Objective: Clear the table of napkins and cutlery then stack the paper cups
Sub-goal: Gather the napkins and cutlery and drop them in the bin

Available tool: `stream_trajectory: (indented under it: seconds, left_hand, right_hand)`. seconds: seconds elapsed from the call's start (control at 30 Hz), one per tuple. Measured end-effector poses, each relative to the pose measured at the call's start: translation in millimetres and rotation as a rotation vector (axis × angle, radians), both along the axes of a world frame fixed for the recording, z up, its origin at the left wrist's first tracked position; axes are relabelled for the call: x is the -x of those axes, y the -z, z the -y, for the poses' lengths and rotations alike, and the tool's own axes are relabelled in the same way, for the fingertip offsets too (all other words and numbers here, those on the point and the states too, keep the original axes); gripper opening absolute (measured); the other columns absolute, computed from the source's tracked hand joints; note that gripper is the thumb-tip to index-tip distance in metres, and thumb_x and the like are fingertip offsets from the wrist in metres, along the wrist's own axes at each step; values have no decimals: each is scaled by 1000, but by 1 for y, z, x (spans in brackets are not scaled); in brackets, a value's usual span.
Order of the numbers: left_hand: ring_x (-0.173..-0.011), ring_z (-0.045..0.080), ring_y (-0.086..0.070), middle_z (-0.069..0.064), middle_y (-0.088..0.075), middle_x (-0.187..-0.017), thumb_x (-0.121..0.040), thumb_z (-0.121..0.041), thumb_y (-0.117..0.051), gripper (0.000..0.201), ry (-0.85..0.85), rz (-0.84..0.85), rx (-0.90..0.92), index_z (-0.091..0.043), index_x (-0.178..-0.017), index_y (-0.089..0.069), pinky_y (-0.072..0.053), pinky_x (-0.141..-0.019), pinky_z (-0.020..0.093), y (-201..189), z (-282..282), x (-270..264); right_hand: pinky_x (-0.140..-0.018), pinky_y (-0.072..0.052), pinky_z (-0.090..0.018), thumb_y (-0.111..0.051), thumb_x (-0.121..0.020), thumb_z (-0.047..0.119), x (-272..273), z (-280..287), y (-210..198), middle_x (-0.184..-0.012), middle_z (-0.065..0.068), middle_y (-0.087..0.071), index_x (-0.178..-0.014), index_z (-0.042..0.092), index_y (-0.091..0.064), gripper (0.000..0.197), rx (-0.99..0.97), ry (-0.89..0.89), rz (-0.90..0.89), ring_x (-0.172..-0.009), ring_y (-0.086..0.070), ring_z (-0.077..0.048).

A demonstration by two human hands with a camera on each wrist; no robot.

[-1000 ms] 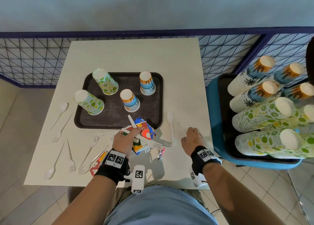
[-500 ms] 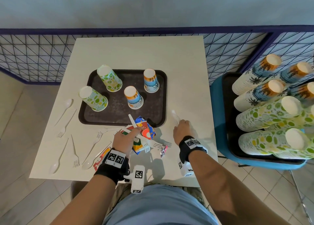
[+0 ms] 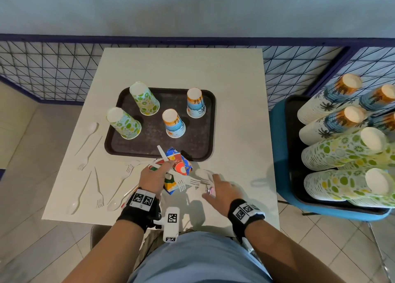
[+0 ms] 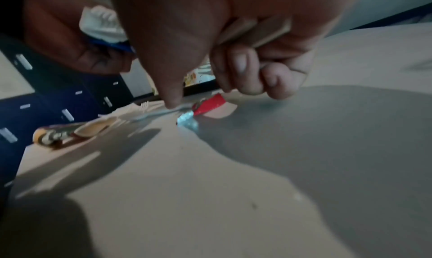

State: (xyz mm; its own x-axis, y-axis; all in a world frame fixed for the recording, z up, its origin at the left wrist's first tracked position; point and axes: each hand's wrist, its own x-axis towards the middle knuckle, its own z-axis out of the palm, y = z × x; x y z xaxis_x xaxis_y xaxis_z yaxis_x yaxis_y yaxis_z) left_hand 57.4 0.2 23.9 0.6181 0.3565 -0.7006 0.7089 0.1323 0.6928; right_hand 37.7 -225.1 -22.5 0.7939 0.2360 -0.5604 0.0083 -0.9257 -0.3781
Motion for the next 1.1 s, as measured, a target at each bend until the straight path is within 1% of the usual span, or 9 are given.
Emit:
stream_trajectory:
  seconds: [0.1,0.27,0.37,0.53,0.6,0.7,0.77,0.83,1.1]
  left_hand:
    - [-72,34,-78,16,-80,-77,-82,-29,-84,24,-12,29,5,-14,-65,-76,-61,-83,50,-1,0,1]
    - [-71,34,-72,20,-77,-76,-81,-28,-84,24,13,52,8,-15,-62,-76,-59,-80,51,0,2,3]
    - [-81,44,-74,25,-77,-86,-69,-41,-87,33,40,76,30,-10,-77,-78,-59,-89,60,8,2,3]
    - [-93,57,-72,40,-71,-105,-62,-47,-93,60,53,64,113,2,-92,-75,-52,-96,73,18,9,1]
    - [-102,61,-69,41,-70,-109,-65,-43,-94,67,68,90,164,10,-99,-72,-51,-99,73,15,14,0]
    - [-91,46,-76,29,-78,-97,-87,-24,-82,22,98,129,237,-3,-89,-82,-60,-94,58,3,23,-3]
    - [-79,34,-78,20,-80,-89,-95,-13,-73,15,92,146,326,-12,-84,-83,-63,-80,44,3,26,-5]
    - [-78,30,-79,19,-80,-94,-92,-15,-75,8,61,173,379,-15,-89,-83,-62,-80,42,3,28,-5]
    - [-86,26,-77,14,-79,-102,-72,-38,-81,47,-32,261,461,-16,-114,-75,-63,-79,40,1,33,-7]
  right_hand:
    - [-87,-49,-40,-48,-103,43,-1,2,14,-124,-6,-66,-134,23,-43,38,21,-46,-2,-113,-64,-34]
    - [-92,-50,-41,-40,-108,36,-5,12,24,-129,-6,-52,-135,16,-48,34,32,-37,17,-112,-63,-33]
    - [-87,-49,-35,-46,-106,34,-16,19,10,-113,-5,-62,-120,16,-61,28,-68,178,83,-105,-64,-29]
    - [-64,-39,-10,-60,-101,23,-43,4,-57,-85,6,-66,-94,17,-71,14,-483,440,202,-71,-56,2]
    - [-62,-40,-10,-64,-99,23,-53,-11,-76,-85,4,-67,-103,16,-64,8,-570,353,207,-69,-57,2]
    - [-62,-43,-24,-63,-101,25,-62,-30,-85,-83,3,-59,-116,15,-50,23,-550,198,179,-67,-55,-8]
    - [-68,-47,-31,-58,-103,24,-65,-38,-88,-93,-2,-62,-118,12,-51,21,-458,104,172,-77,-60,-18]
    - [-77,-54,-37,-55,-105,23,-65,-44,-85,-108,-9,-63,-119,8,-55,21,-382,22,207,-93,-64,-26]
    - [-65,-46,-31,-34,-104,32,-58,-52,-81,-113,-6,-44,-120,9,-53,33,-223,-213,360,-73,-52,-21]
